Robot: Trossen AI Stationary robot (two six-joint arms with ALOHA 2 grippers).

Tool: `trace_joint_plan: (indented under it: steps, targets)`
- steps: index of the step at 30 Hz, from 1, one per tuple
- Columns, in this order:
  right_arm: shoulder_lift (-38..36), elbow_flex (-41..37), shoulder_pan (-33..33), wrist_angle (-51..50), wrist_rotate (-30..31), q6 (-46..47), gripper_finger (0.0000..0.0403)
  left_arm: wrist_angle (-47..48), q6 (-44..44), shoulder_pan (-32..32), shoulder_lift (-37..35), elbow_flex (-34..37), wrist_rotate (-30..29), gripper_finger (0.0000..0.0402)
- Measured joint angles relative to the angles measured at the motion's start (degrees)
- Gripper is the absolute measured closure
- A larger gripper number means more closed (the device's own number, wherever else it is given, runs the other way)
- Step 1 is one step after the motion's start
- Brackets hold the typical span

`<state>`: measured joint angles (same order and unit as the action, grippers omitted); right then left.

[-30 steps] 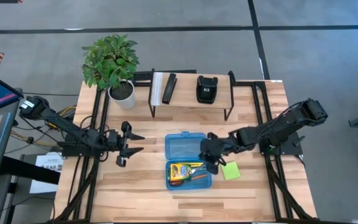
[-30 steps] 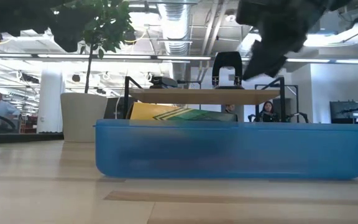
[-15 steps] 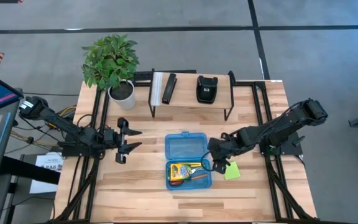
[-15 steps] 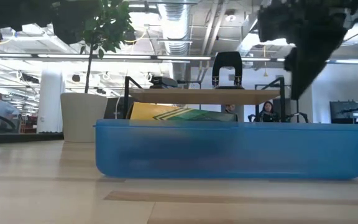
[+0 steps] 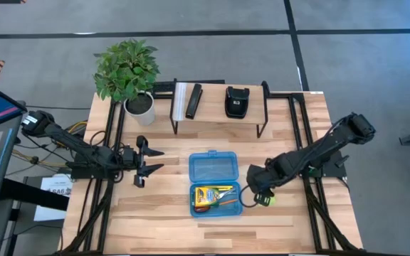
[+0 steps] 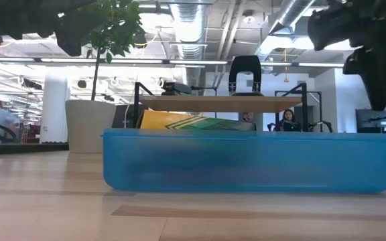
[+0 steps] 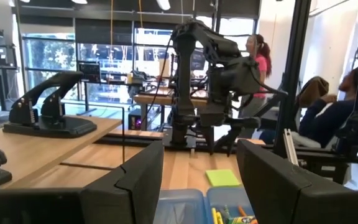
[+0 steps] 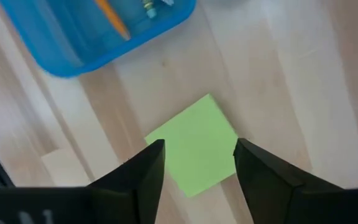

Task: Pack school essentials
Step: Put the green sticky notes into the blue supply box

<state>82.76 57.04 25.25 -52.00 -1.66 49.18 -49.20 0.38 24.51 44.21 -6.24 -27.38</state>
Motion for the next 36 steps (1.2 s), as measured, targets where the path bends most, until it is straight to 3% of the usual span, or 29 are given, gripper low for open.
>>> trace_joint_plan:
  steps: [7,36]
  targets:
    - [0.0,0.0,2.7,0.2,3.3,1.0,0.0186,-1.1,-0.2,0.0,0.0,0.0,0.0,0.021]
    - [0.0,0.0,2.9,0.4,3.4,-1.6,0.0185,-1.3,-2.6,0.0,0.0,0.0,1.5,0.021]
